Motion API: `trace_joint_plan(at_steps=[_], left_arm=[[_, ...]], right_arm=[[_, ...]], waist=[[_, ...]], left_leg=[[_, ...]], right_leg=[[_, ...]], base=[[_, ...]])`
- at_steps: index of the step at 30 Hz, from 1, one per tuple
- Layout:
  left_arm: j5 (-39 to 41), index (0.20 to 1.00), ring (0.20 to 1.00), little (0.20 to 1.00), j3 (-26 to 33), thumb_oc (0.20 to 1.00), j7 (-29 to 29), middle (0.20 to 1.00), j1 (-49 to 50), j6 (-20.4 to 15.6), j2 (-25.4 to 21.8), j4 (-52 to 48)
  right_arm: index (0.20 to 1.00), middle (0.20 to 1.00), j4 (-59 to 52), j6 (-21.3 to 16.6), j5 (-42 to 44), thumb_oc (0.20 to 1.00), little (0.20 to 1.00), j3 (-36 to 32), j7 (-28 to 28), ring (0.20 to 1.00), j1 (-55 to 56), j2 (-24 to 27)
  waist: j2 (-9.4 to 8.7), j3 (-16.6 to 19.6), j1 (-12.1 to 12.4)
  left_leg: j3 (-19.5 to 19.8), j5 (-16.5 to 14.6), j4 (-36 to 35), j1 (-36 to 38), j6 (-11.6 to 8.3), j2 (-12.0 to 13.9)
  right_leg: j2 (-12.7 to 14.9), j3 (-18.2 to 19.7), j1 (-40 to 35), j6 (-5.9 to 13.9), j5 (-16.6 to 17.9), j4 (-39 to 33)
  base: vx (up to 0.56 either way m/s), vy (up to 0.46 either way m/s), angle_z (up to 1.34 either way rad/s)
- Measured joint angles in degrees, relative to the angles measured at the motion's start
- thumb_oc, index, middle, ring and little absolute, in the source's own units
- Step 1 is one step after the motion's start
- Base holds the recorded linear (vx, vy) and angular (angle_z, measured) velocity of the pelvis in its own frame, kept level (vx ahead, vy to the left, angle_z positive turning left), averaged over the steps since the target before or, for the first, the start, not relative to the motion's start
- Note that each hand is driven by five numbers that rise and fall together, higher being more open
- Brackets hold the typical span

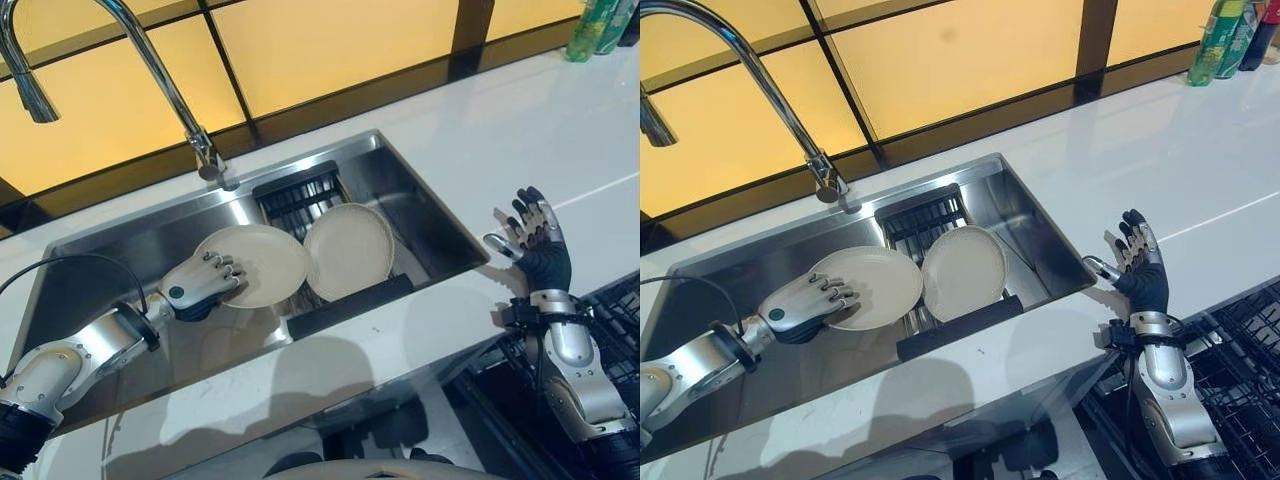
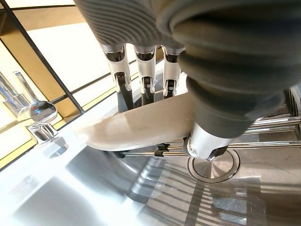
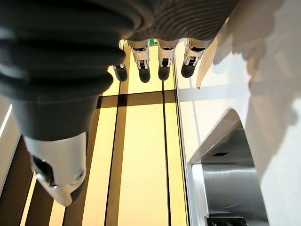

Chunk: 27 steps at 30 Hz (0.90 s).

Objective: Pick up plates and place into dishwasher.

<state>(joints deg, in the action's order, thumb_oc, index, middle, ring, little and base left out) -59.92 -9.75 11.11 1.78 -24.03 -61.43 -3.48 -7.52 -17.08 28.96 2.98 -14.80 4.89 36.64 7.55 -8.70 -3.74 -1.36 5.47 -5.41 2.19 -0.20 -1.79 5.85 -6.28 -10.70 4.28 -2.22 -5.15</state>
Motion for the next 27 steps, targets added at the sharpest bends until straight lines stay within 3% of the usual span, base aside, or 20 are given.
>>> trace_joint_plan(at_steps=[12,17,21,27], left_arm=[[1.03,0.200,0.200,0.200,0.34,0.200,0.44,0.200,1.40,0.24,-0.59,0.30],[10.00,0.200,0.200,0.200,2.69,0.200,4.80,0.200,2.71,0.37,-0.51,1.04],[14.67,0.200,0.200,0.200,8.54,0.200,8.60,0.200,3.40,-3.41,4.36,-1.75],[18.56,0.200,0.200,0.200,8.71,0.200,7.55,0.200,2.64,-8.37,7.45,-6.60]], right_arm=[[1.000,1.000,0.11,0.01,1.03,1.000,1.000,-0.01,1.13,1.000,2.04,0.12],[1.000,1.000,-0.06,0.01,-0.59,1.000,1.000,0.25,1.18,1.000,2.77,0.18],[1.000,1.000,-3.27,0.13,-3.70,1.000,1.000,1.20,1.93,1.000,2.49,0.13],[1.000,1.000,-7.86,0.14,-6.64,1.000,1.000,2.60,4.73,1.000,-4.18,0.07]], waist=[[-1.36,0.65,0.51],[-2.15,0.79,1.46],[-3.12,1.35,3.13],[-4.74,2.26,5.28]], left_leg=[[1.34,0.11,-0.01,-0.66,0.12,-0.22],[1.59,0.21,-0.02,-0.77,0.08,-0.30],[1.80,0.18,-0.02,-0.88,0.05,-0.31],[2.86,0.37,0.05,-1.36,0.31,-0.80]], right_leg=[[0.01,-1.39,-0.01,0.03,-0.11,0.00],[0.07,-1.75,-0.04,0.06,-0.10,-0.01],[0.05,-2.04,-0.05,0.06,-0.12,0.00],[0.29,-2.68,-0.07,0.32,-0.36,0.00]], base=[[-0.01,0.019,0.06],[-0.02,-0.018,0.03],[-0.03,-0.045,0.04],[-0.04,-0.031,0.09]])
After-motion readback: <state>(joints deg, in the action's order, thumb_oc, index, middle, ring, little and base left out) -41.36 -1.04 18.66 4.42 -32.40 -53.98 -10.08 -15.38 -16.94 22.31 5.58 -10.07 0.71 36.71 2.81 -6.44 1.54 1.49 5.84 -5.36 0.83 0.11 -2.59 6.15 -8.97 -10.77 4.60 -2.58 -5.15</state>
